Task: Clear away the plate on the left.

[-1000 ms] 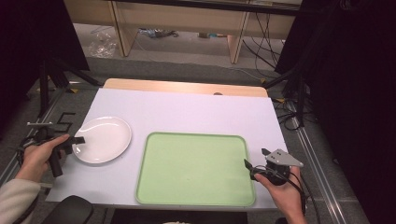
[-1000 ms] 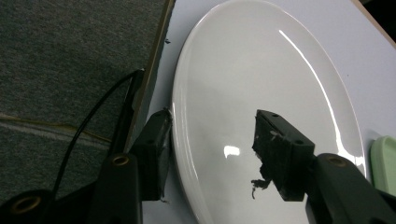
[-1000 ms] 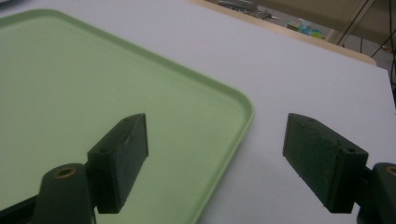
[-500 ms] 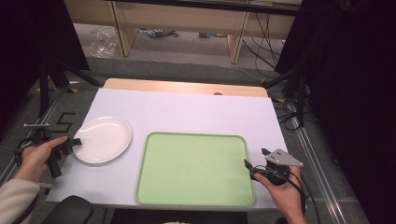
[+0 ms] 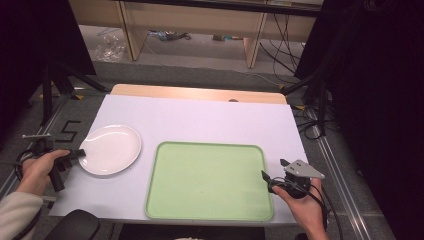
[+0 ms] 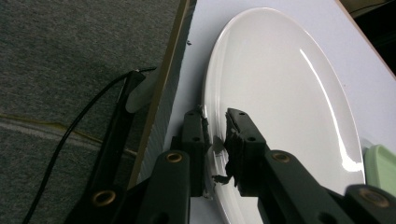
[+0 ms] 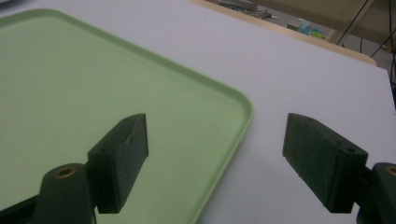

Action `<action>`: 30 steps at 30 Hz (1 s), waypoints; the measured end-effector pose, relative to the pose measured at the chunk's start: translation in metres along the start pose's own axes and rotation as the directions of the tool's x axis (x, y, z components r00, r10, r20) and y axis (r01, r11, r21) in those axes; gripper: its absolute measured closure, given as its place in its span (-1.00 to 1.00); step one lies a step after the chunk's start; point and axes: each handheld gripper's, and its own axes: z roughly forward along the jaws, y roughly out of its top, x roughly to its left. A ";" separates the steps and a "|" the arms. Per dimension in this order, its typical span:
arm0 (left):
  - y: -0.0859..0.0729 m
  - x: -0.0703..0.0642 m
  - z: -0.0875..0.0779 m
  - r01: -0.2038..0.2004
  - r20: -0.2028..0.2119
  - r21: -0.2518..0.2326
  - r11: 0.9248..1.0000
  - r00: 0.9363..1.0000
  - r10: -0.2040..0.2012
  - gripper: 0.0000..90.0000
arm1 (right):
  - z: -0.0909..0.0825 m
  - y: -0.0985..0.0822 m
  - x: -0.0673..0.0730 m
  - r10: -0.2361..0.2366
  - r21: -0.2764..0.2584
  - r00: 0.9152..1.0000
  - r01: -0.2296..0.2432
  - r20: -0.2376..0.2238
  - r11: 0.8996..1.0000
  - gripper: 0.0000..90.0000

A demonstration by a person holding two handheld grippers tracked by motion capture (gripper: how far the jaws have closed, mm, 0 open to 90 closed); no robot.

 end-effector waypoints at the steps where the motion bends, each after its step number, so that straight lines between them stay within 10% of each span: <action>1: 0.001 -0.001 -0.001 -0.002 0.011 -0.003 1.000 1.000 0.002 0.76 | 0.000 0.000 0.000 -0.001 0.000 1.000 0.001 0.000 1.000 -0.48; 11: 0.009 -0.035 -0.020 -0.144 0.012 -0.091 0.985 0.989 0.146 0.86 | 0.000 0.000 0.000 0.001 -0.001 1.000 -0.001 0.000 1.000 -0.48; 19: 0.005 -0.065 -0.029 -0.280 -0.023 -0.120 0.953 0.960 0.279 0.88 | 0.000 0.000 0.000 0.003 0.000 1.000 -0.003 -0.001 1.000 -0.48; 25: 0.000 -0.089 -0.032 -0.401 -0.061 -0.130 0.907 0.916 0.396 0.87 | 0.000 0.000 0.000 -0.001 -0.001 1.000 0.001 0.000 1.000 -0.49; 30: -0.001 -0.096 -0.032 -0.437 -0.072 -0.130 0.890 0.900 0.431 0.87 | 0.000 0.000 0.000 0.000 0.000 1.000 0.000 -0.001 1.000 -0.49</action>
